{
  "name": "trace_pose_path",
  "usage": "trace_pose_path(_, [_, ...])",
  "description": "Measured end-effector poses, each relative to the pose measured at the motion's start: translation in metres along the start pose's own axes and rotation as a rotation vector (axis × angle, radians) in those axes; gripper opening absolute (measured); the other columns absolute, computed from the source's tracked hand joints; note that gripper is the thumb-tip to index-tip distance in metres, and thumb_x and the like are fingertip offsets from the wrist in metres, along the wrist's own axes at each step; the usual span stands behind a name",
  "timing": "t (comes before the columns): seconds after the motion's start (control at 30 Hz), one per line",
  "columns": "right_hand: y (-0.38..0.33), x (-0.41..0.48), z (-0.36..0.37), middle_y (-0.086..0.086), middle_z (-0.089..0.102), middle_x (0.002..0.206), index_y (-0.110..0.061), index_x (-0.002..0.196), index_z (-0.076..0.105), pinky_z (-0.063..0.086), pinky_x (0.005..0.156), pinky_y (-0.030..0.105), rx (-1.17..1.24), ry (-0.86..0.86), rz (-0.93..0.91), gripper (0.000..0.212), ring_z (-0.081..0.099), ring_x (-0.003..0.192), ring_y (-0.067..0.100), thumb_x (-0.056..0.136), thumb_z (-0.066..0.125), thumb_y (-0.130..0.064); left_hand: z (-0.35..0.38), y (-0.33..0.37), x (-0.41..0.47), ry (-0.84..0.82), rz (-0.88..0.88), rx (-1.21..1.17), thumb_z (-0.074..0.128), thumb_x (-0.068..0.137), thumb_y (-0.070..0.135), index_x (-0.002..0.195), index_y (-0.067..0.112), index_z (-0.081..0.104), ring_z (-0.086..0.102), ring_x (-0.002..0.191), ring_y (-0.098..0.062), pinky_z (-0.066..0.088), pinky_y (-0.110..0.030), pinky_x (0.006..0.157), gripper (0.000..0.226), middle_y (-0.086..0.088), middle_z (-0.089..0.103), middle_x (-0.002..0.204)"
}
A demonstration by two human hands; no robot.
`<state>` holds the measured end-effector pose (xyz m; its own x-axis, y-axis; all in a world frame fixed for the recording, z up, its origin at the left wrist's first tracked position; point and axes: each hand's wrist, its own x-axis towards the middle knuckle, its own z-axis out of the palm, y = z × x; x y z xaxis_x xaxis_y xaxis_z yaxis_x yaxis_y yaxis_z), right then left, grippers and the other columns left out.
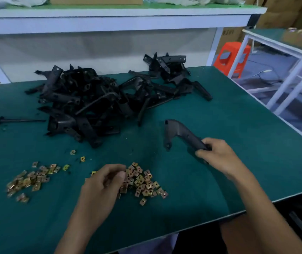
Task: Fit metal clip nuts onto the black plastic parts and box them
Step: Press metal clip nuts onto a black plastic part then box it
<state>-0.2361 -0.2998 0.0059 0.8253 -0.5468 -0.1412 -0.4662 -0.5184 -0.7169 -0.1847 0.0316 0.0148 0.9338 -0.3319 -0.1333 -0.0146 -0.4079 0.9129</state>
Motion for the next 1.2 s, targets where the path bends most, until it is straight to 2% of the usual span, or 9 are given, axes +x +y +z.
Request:
trace_pose_path(0.1, [0.001,-0.021,-0.029,-0.008,0.068,0.066,-0.032,0.082,0.07,0.05,0.063,0.03,0.128,0.209,-0.116,0.008,0.068,0.062,0.014,0.081,0.078,-0.03,0.019,0.001,0.014,0.095,0.232,0.389,0.059,0.098,0.031,0.107,0.039,0.069,0.059,0.101,0.003,0.042,-0.011,0.082,0.016,0.03,0.067,0.098])
trace_pose_path(0.2, [-0.009,-0.04,-0.047,-0.015,0.067,0.076,-0.03,0.083,0.068,0.042,0.064,0.013,0.081,0.417,-0.24,0.015,0.063,0.071,0.002,0.082,0.076,-0.042,0.043,0.0,0.027,0.055,0.336,0.653,0.054,0.1,0.036,0.126,0.029,0.067,0.046,0.117,-0.017,0.038,-0.029,0.098,0.03,0.01,0.065,0.12])
trace_pose_path(0.33, [-0.018,-0.068,-0.034,-0.009,0.063,0.071,-0.023,0.078,0.062,0.041,0.065,0.016,-0.039,0.425,-0.329,0.02,0.058,0.072,0.009,0.083,0.08,-0.03,0.064,-0.006,0.03,0.009,0.333,0.782,0.05,0.1,0.047,0.13,0.034,0.064,0.036,0.118,-0.017,0.035,-0.03,0.1,0.036,0.008,0.057,0.126])
trace_pose_path(0.6, [-0.05,-0.088,-0.008,-0.012,0.056,0.076,-0.028,0.084,0.051,0.048,0.066,0.035,-0.221,0.278,-0.665,0.023,0.055,0.072,0.009,0.083,0.072,-0.039,0.061,-0.005,0.026,0.013,0.401,0.644,0.057,0.099,0.034,0.103,0.028,0.069,0.042,0.096,-0.011,0.032,-0.028,0.083,0.014,0.01,0.063,0.105])
trace_pose_path(0.8, [-0.03,-0.057,0.029,-0.014,0.055,0.079,-0.03,0.098,0.058,0.042,0.068,0.03,-0.121,0.16,-0.5,0.022,0.056,0.076,0.01,0.084,0.076,-0.031,0.054,0.005,0.015,-0.045,0.255,0.245,0.062,0.096,0.037,0.106,0.041,0.063,0.054,0.093,0.021,0.038,0.0,0.073,0.01,0.028,0.065,0.087])
trace_pose_path(0.9, [-0.011,-0.045,0.034,-0.009,0.062,0.084,-0.028,0.091,0.065,0.046,0.076,0.032,-0.166,0.159,-0.352,0.007,0.061,0.084,0.019,0.094,0.066,-0.034,0.047,0.005,0.012,-0.041,0.176,0.079,0.065,0.094,0.035,0.093,0.041,0.069,0.065,0.087,0.007,0.046,-0.006,0.07,0.007,0.025,0.071,0.089])
trace_pose_path(1.0, [-0.004,-0.05,0.035,-0.019,0.07,0.088,-0.039,0.094,0.068,0.043,0.07,0.007,0.152,0.174,-0.164,0.007,0.061,0.083,-0.004,0.098,0.062,-0.04,0.045,0.01,0.01,-0.085,0.1,-0.146,0.062,0.098,0.023,0.089,0.04,0.069,0.068,0.079,-0.005,0.054,-0.021,0.075,0.02,0.01,0.075,0.088])
trace_pose_path(1.1, [-0.014,-0.066,0.046,-0.005,0.071,0.092,-0.027,0.104,0.073,0.051,0.058,0.016,0.979,0.044,0.027,0.014,0.065,0.077,0.007,0.098,0.063,-0.034,0.047,0.014,0.007,-0.129,0.071,-0.252,0.064,0.097,0.02,0.096,0.041,0.074,0.069,0.082,-0.006,0.055,-0.022,0.076,0.024,0.007,0.075,0.087])
trace_pose_path(1.2, [-0.021,-0.081,0.063,-0.002,0.068,0.095,-0.026,0.115,0.072,0.048,0.048,0.019,1.387,-0.133,0.103,0.025,0.062,0.065,0.009,0.095,0.061,-0.034,0.054,0.017,0.002,-0.184,0.039,-0.358,0.064,0.097,0.017,0.108,0.037,0.075,0.069,0.084,-0.005,0.052,-0.015,0.075,0.026,0.005,0.075,0.087])
